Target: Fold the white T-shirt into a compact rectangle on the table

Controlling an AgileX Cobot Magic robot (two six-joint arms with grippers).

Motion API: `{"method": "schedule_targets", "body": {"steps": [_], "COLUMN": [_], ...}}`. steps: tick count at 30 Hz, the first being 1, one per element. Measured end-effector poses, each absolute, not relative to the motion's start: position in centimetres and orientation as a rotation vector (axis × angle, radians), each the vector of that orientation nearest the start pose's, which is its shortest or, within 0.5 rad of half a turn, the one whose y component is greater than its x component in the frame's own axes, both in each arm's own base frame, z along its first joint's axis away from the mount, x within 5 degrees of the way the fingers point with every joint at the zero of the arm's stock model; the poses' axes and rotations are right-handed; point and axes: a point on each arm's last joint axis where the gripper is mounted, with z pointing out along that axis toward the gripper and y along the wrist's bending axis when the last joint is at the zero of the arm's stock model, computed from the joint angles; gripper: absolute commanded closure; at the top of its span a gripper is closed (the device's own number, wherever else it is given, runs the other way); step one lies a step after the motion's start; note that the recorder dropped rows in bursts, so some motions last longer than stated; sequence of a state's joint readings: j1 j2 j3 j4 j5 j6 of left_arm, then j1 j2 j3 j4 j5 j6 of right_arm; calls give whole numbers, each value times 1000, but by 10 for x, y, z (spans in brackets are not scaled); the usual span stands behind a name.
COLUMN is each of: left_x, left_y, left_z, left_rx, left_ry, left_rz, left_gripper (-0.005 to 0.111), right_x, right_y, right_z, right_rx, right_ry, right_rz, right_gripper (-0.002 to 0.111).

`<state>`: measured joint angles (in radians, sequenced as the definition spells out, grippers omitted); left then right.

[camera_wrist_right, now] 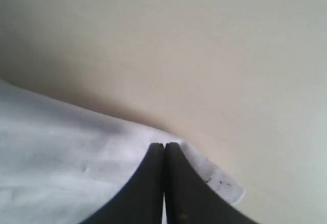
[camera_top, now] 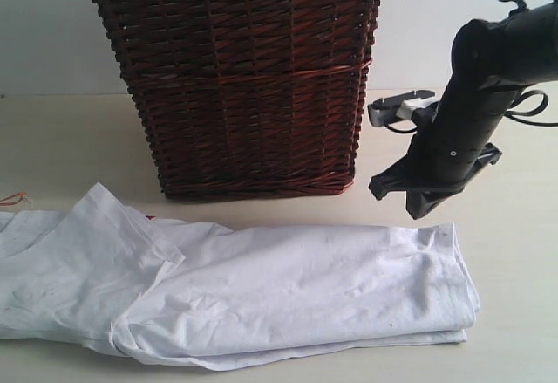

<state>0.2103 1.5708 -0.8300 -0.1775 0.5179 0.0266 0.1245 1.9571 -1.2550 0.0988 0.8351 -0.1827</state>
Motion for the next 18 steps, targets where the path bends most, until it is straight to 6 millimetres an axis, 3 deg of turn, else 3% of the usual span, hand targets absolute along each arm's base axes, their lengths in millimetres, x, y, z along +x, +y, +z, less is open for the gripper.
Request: {"method": "schedule_targets", "body": {"steps": [2,8,12,18], "left_x": [280,274,276,271], "left_y": [63,90,96,119], "left_z": [186,161,139,120], "left_rx": [-525,-861,-940,-985], "left_ry": [2687,2706,2726,2718], "left_rz": [-100,-263,-437,-420], "left_gripper": [35,35,35,35], "right_x": [367,366,366,365], "right_y": [53,52,52,52], "right_z": [163,170,170,170], "right_rx": [-366,-364,-365,-367], "right_ry": [2962,2939,2941,2954], "right_rz": [110,109,109,110], "right_gripper": [108,108,108,108]}}
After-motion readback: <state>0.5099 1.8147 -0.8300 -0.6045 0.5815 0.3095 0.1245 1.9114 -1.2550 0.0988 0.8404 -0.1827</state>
